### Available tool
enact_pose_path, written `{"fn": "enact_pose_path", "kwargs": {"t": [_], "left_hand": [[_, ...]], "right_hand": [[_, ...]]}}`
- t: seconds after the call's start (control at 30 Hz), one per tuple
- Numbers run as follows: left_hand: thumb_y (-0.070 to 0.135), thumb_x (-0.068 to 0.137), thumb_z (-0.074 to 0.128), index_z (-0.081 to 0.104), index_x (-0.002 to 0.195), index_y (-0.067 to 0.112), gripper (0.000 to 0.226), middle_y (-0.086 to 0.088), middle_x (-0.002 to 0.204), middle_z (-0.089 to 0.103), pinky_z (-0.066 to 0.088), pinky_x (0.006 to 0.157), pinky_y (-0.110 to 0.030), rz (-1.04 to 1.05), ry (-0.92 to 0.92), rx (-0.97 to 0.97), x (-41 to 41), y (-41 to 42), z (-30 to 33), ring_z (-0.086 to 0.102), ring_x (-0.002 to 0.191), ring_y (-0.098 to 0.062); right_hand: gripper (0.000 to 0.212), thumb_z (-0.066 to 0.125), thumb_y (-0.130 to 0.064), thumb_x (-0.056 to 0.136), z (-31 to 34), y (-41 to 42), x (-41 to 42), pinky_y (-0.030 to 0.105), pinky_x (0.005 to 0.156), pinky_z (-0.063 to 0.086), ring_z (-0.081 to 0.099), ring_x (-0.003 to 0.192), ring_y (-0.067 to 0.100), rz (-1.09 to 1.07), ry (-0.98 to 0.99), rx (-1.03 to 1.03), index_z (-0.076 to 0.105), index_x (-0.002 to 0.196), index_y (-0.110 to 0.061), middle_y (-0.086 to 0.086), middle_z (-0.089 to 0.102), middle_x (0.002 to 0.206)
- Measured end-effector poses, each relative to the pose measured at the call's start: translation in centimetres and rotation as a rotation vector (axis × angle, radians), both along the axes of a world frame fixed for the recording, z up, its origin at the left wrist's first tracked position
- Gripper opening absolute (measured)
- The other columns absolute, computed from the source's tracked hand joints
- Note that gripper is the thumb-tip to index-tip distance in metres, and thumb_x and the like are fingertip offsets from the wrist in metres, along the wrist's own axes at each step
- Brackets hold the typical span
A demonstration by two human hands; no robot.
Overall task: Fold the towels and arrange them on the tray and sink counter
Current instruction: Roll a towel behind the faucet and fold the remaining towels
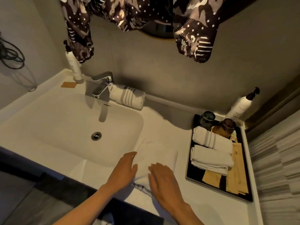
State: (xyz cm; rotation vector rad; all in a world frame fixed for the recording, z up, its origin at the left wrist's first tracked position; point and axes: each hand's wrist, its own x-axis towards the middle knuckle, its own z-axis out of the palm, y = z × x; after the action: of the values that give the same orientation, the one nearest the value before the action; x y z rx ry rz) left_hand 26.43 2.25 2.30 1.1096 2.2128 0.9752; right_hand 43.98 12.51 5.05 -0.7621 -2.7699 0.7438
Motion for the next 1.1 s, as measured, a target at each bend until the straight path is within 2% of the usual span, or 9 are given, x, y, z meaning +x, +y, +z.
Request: {"fn": "enact_pose_path", "kwargs": {"t": [0.13, 0.4, 0.53, 0.6, 0.67, 0.77, 0.83, 0.93, 1.1], "left_hand": [[0.037, 0.104, 0.036, 0.038, 0.144, 0.03, 0.041, 0.005, 0.141, 0.05, 0.039, 0.098, -0.028, -0.046, 0.229, -0.095, -0.5, -0.9, -1.4, 0.05, 0.12, -0.015], [0.032, 0.1, 0.047, 0.025, 0.152, 0.022, 0.057, -0.008, 0.143, 0.048, 0.05, 0.09, -0.038, 0.028, 0.399, -0.241, 0.6, 0.2, -2.5, 0.059, 0.112, -0.026], [0.038, 0.099, 0.043, 0.026, 0.152, 0.027, 0.057, -0.005, 0.156, 0.035, 0.039, 0.111, -0.037, -0.129, 0.506, -0.102, 0.7, 0.7, -0.4, 0.043, 0.136, -0.021], [0.041, 0.1, 0.038, 0.041, 0.146, 0.024, 0.049, -0.001, 0.151, 0.044, 0.031, 0.114, -0.029, -0.368, 0.595, -0.003, 0.4, 0.2, 1.2, 0.043, 0.136, -0.019], [0.056, 0.101, 0.033, 0.037, 0.149, 0.025, 0.057, 0.004, 0.157, 0.034, 0.014, 0.119, -0.027, -0.553, 0.568, -0.111, 0.1, -1.0, 2.1, 0.026, 0.146, -0.013], [0.083, 0.086, 0.031, 0.009, 0.156, 0.028, 0.092, 0.009, 0.164, -0.002, -0.003, 0.121, -0.033, -0.694, 0.535, -0.295, 0.2, -2.7, 1.6, -0.009, 0.149, -0.007], [0.087, 0.079, 0.036, 0.001, 0.157, 0.026, 0.104, 0.008, 0.163, -0.009, -0.005, 0.12, -0.037, -0.742, 0.584, -0.309, 0.9, -3.7, 1.2, -0.014, 0.149, -0.012], [0.069, 0.077, 0.06, 0.003, 0.157, 0.024, 0.108, 0.001, 0.165, 0.001, 0.002, 0.123, -0.042, -0.808, 0.718, -0.326, 1.5, -5.6, -0.1, -0.001, 0.151, -0.019], [0.038, 0.047, 0.092, 0.043, 0.144, 0.024, 0.11, 0.002, 0.145, 0.05, 0.035, 0.107, -0.036, -0.793, 0.76, -0.288, 3.0, -7.1, -1.9, 0.052, 0.127, -0.021]], "right_hand": [[0.066, 0.032, -0.059, 0.096, -2.9, -1.5, 0.4, 0.045, 0.114, 0.012, 0.03, 0.143, 0.024, 0.169, -0.232, 0.201, 0.032, 0.15, -0.02, 0.005, 0.033, 0.156], [0.078, 0.022, -0.069, 0.095, -3.3, -0.7, -0.2, 0.046, 0.112, 0.005, 0.014, 0.148, 0.028, 0.243, -0.3, 0.166, 0.021, 0.153, -0.018, 0.005, 0.016, 0.16], [0.074, 0.005, -0.064, 0.093, -0.7, 0.9, 0.4, 0.038, 0.12, -0.006, 0.003, 0.15, 0.014, 0.229, -0.218, -0.022, 0.02, 0.154, -0.024, -0.007, 0.008, 0.161], [0.068, 0.012, -0.06, 0.097, 0.4, 1.6, 1.4, 0.04, 0.122, 0.007, 0.025, 0.146, 0.017, 0.207, -0.125, 0.094, 0.04, 0.145, -0.021, -0.001, 0.033, 0.156], [0.061, 0.026, -0.061, 0.098, 0.2, 1.4, 2.9, 0.041, 0.119, 0.022, 0.044, 0.135, 0.02, 0.216, -0.152, 0.177, 0.054, 0.134, -0.021, 0.0, 0.052, 0.143], [0.071, 0.036, -0.068, 0.092, -2.2, -0.4, 5.0, 0.044, 0.12, 0.015, 0.028, 0.145, 0.021, 0.24, -0.148, 0.163, 0.04, 0.145, -0.021, 0.001, 0.035, 0.155], [0.078, 0.044, -0.068, 0.087, -3.5, -1.6, 6.5, 0.044, 0.121, 0.011, 0.015, 0.149, 0.02, 0.209, -0.149, 0.153, 0.033, 0.149, -0.022, -0.001, 0.023, 0.16], [0.079, 0.058, -0.055, 0.08, -4.7, -2.7, 8.1, 0.046, 0.117, 0.016, 0.016, 0.148, 0.022, 0.272, -0.191, 0.195, 0.036, 0.147, -0.019, 0.001, 0.026, 0.159], [0.068, 0.078, -0.016, 0.068, -6.9, -4.0, 8.3, 0.048, 0.115, 0.023, 0.038, 0.137, 0.026, 0.245, -0.109, 0.26, 0.052, 0.131, -0.016, 0.005, 0.05, 0.143]]}}
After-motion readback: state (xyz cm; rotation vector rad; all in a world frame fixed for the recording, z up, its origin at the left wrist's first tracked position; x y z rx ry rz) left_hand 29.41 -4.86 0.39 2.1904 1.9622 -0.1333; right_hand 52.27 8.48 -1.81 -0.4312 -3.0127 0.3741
